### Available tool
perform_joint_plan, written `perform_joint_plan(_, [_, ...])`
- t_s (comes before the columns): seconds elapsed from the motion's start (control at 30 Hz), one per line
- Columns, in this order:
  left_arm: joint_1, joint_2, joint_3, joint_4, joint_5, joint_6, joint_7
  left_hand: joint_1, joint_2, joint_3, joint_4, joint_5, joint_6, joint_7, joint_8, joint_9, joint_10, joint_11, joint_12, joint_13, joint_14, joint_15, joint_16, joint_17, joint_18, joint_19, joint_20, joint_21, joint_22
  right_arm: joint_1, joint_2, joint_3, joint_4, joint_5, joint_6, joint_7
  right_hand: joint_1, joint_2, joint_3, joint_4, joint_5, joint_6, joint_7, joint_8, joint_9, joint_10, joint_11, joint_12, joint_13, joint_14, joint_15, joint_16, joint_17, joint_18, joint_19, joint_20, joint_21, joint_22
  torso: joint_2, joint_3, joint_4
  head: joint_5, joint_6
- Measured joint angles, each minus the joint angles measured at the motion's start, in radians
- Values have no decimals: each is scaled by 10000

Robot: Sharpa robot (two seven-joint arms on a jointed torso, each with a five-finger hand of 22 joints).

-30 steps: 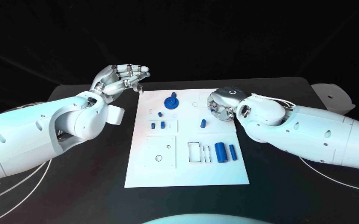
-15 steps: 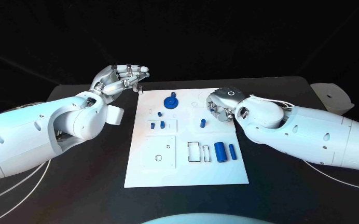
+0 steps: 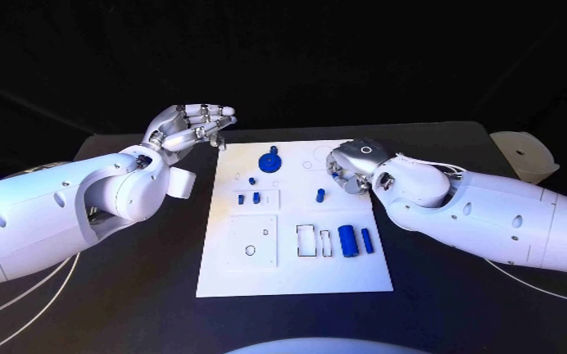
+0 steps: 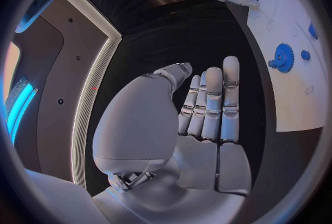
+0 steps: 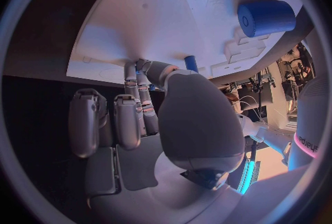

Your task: Assemble the parts on the task board

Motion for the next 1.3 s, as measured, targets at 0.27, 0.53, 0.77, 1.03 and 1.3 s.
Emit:
perform_joint_plan(0.27, [0,-4,0,-5,0,12,-61,0,0,0,0,0,-35,35,0,-10,-73,1,40,0,-12,12,0,-11,0,0,0,1,-9,-31,-139,-10,147,15,-248,0,0,-2,0,0,-2,-27,-9,-4,16,15,17,0,11,0,0,0,8,1,0,0,47,-1,-1,0,0,0,17])
perform_joint_plan(0.53, [0,-48,0,-6,0,26,-93,-28,-28,0,0,0,-74,1,0,-21,-72,0,40,0,-12,12,0,-22,0,0,0,1,-9,-7,-250,10,285,48,-406,10,-2,-2,-1,0,-2,-4,13,-22,12,6,31,0,12,0,1,0,8,1,0,1,48,-2,-3,-6,0,-9,43])
perform_joint_plan(0.77, [-1,-95,0,-7,1,35,-109,-41,-41,0,0,0,-74,0,0,-32,-145,1,40,1,-48,48,0,-21,-1,-36,36,-37,-18,26,-423,39,470,89,-541,20,-55,50,-2,1,-9,-3,18,5,27,16,49,1,13,0,1,0,7,1,0,1,88,-3,-3,-11,7,-24,46])
perform_joint_plan(1.03, [-1,-102,0,-7,1,44,-119,-41,-41,-1,0,0,-109,35,0,-31,-144,1,40,1,-48,48,0,-24,-1,-36,36,-37,-18,139,-838,95,1140,166,-663,14,-55,49,-3,2,-28,-11,20,6,43,58,12,1,13,0,1,0,5,1,0,1,124,-4,-3,-11,11,-12,40])
perform_joint_plan(1.3, [-1,-87,-1,-30,2,44,-124,-41,-41,-1,0,0,-108,35,1,-31,-144,1,40,1,-48,48,0,-33,-1,-36,36,-37,-17,230,-1143,164,2332,332,-797,-5,-55,48,-3,2,-47,17,-12,2,41,73,29,1,12,0,2,0,5,2,0,1,157,-5,-5,-12,12,84,47])
